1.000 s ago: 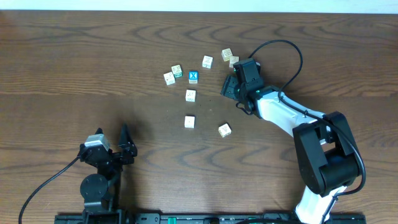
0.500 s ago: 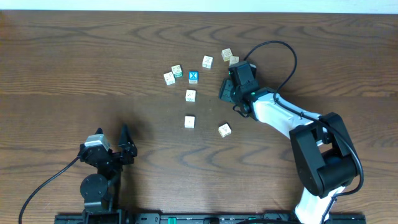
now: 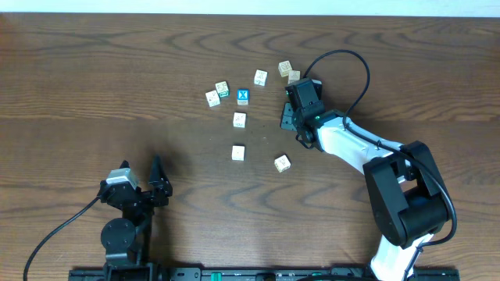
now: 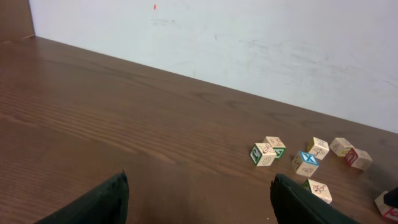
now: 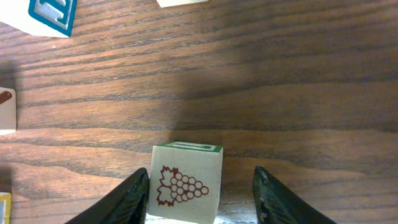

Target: Lift 3 blocks

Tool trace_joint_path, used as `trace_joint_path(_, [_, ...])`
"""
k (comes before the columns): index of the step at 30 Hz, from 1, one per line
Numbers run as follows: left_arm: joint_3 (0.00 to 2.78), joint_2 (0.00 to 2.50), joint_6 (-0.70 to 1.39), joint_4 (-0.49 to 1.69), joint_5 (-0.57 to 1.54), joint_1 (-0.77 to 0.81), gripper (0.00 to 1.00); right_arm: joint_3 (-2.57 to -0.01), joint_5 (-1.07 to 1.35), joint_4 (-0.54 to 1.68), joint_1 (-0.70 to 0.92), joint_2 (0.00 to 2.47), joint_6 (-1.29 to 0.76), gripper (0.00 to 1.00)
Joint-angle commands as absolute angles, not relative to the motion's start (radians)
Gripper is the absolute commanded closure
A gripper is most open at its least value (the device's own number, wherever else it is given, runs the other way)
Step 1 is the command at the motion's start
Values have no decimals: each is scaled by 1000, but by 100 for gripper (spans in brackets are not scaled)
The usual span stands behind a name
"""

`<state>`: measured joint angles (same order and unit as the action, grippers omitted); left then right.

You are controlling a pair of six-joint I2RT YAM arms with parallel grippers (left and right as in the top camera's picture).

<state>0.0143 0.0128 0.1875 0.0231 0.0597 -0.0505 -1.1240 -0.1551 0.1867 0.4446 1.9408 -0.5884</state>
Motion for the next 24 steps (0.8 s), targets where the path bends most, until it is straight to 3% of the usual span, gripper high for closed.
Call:
trace_joint_path(1, [4, 4, 196, 67, 56, -51, 27, -1125, -183, 177, 453, 1949, -506, 51])
trace_joint_path(11, [4, 4, 197, 67, 56, -51, 27, -1125, -184, 139, 453, 1949, -448, 43])
trace_joint_path(24, [4, 4, 196, 67, 56, -51, 27, -1125, -214, 96, 452, 1950, -496, 46])
